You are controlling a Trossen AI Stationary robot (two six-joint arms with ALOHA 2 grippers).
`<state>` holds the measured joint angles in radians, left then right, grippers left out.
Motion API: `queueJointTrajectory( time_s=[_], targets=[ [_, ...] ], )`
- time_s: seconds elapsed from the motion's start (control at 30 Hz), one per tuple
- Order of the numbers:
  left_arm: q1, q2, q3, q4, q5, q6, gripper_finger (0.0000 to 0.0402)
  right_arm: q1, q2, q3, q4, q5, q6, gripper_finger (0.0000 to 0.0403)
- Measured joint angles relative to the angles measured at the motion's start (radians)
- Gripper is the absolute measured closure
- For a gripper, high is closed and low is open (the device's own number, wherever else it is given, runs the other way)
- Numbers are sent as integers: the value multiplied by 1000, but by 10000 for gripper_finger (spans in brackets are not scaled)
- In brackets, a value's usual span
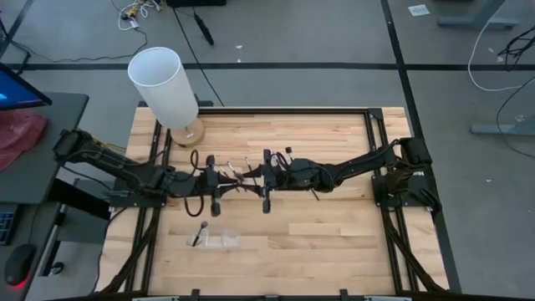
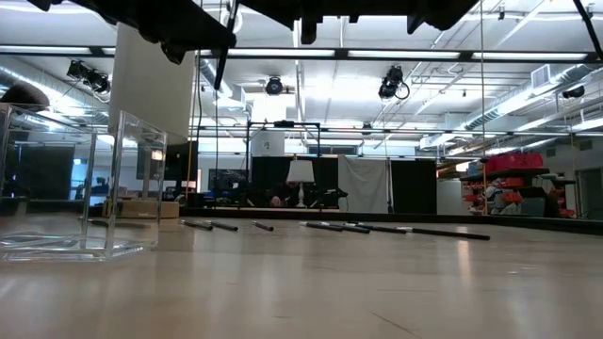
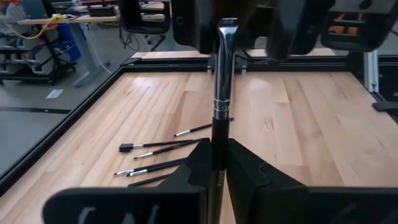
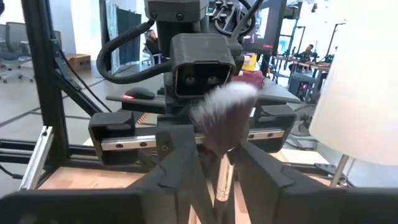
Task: Put items in baskets/containers
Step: Put the highlighter brush into the transparent organizer
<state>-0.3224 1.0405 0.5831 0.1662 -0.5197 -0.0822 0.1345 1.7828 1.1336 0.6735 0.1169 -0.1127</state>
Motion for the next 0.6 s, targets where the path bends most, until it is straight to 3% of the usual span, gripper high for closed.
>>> queueJointTrajectory(
  time_s=[0.6],
  targets=[
    [7,0,0,78,-4,24,369,-3,0,0,16,32,-16,330]
  ],
)
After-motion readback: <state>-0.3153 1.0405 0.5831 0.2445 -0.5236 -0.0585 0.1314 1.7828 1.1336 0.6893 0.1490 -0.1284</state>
